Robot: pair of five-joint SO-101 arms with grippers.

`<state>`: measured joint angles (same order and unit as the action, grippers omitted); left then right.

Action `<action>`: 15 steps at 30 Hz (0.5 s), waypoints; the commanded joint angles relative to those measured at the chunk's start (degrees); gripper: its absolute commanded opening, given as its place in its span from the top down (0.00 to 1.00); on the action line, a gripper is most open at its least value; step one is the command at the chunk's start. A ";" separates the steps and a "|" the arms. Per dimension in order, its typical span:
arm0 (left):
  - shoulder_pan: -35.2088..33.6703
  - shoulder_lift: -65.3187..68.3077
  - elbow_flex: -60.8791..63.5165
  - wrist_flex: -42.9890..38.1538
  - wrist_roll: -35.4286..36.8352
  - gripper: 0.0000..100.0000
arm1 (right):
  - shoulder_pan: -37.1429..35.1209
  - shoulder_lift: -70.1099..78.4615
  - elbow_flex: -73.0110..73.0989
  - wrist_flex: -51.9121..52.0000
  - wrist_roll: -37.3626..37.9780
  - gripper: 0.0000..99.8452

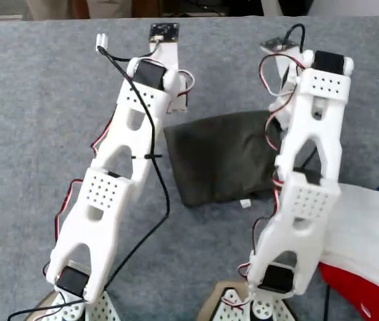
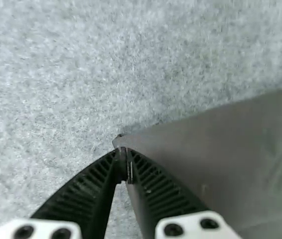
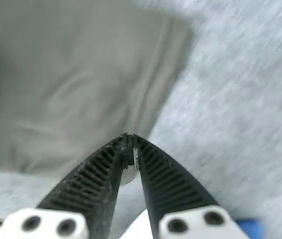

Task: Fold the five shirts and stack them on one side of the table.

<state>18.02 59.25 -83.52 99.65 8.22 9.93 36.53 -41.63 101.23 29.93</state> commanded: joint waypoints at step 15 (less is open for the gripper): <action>2.20 -7.16 27.25 1.23 4.66 0.80 | -1.01 -37.14 60.00 -22.59 -4.22 0.77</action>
<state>20.40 57.93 -59.16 100.18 11.65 9.67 3.38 12.79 84.70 26.07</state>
